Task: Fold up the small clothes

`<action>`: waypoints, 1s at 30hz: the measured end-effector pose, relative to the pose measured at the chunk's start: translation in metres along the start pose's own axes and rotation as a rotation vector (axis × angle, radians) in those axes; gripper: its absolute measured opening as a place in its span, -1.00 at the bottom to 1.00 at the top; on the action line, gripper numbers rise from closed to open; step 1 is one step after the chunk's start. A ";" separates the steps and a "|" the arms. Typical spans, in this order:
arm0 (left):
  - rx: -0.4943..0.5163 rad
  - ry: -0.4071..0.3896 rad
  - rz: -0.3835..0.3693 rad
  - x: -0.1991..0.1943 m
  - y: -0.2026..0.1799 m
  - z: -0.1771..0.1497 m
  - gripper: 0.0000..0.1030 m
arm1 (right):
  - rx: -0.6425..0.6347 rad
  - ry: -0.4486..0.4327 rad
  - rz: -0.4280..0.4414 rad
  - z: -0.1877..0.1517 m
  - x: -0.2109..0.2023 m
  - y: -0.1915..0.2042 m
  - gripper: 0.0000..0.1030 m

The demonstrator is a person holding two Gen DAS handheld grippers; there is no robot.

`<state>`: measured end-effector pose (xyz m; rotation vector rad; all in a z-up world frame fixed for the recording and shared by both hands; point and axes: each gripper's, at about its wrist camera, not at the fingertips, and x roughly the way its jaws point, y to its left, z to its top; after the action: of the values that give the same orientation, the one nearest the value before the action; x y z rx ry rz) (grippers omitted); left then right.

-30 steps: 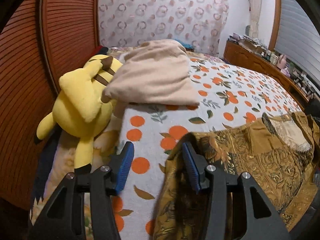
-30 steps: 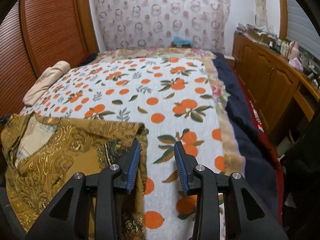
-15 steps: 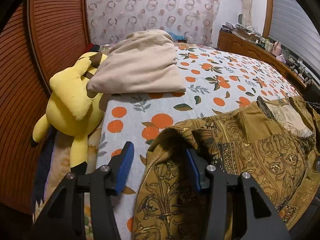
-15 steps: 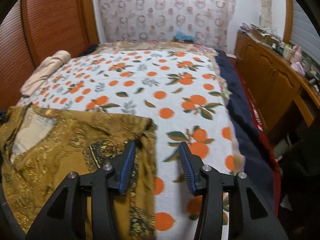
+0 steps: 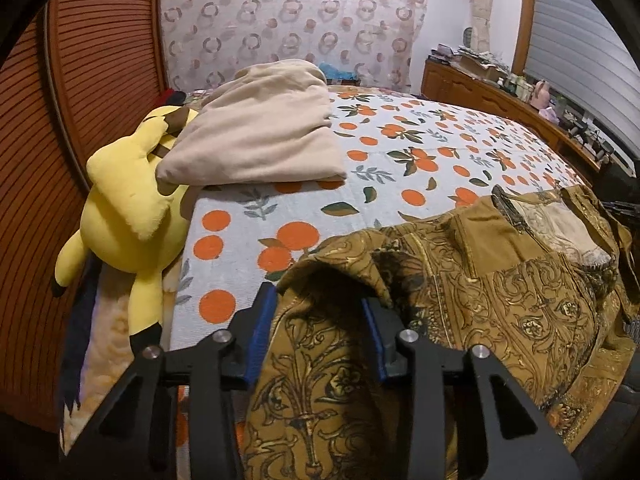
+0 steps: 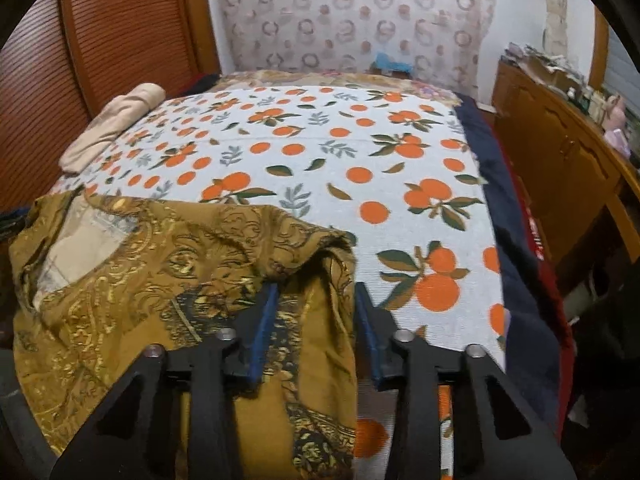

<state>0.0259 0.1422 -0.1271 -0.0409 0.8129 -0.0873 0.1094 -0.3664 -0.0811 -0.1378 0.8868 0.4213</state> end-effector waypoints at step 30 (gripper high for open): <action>0.059 -0.512 -0.150 -0.164 -0.031 0.157 -0.97 | -0.142 -0.552 -0.086 0.110 -0.193 0.039 -1.00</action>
<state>0.0256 0.1269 0.1013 -0.0649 0.2945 -0.2321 0.0654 -0.3566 0.1400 -0.1778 0.3065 0.4140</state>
